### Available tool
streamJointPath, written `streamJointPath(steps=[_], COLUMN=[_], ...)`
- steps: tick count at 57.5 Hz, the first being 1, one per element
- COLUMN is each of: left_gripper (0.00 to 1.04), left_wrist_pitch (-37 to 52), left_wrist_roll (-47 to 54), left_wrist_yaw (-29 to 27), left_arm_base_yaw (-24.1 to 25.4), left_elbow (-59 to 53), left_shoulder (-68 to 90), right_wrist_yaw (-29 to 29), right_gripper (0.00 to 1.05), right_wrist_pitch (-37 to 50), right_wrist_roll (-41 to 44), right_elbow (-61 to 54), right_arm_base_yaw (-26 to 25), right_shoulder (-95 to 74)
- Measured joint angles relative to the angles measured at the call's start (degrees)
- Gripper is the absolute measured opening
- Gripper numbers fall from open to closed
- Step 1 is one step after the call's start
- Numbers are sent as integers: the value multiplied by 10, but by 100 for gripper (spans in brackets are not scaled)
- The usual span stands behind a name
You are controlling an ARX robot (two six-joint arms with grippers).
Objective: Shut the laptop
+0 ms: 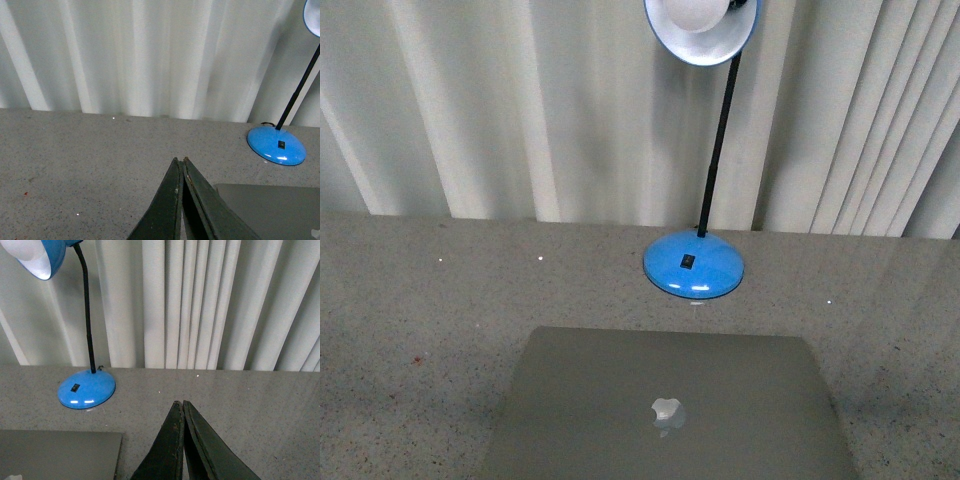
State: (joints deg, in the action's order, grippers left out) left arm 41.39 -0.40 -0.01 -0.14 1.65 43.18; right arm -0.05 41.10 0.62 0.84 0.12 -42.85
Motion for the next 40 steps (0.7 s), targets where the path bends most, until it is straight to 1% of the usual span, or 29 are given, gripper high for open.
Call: streamJointPath(steps=[18,40], left_gripper=[4,4], left_wrist_pitch=[-112,-219], left_wrist_roll=[0,0], left_wrist_yaw=[0,0], left_arm_base_yaw=[0,0], left_elbow=[-1,-1], left_shoulder=[-126,-239], right_wrist_yaw=[0,0], right_gripper=[3,3], right_wrist_pitch=[-115,-219], right_wrist_roll=[0,0], right_elbow=[-5,-5], right_arm_base_yaw=[0,0], right_shoulder=[128,237])
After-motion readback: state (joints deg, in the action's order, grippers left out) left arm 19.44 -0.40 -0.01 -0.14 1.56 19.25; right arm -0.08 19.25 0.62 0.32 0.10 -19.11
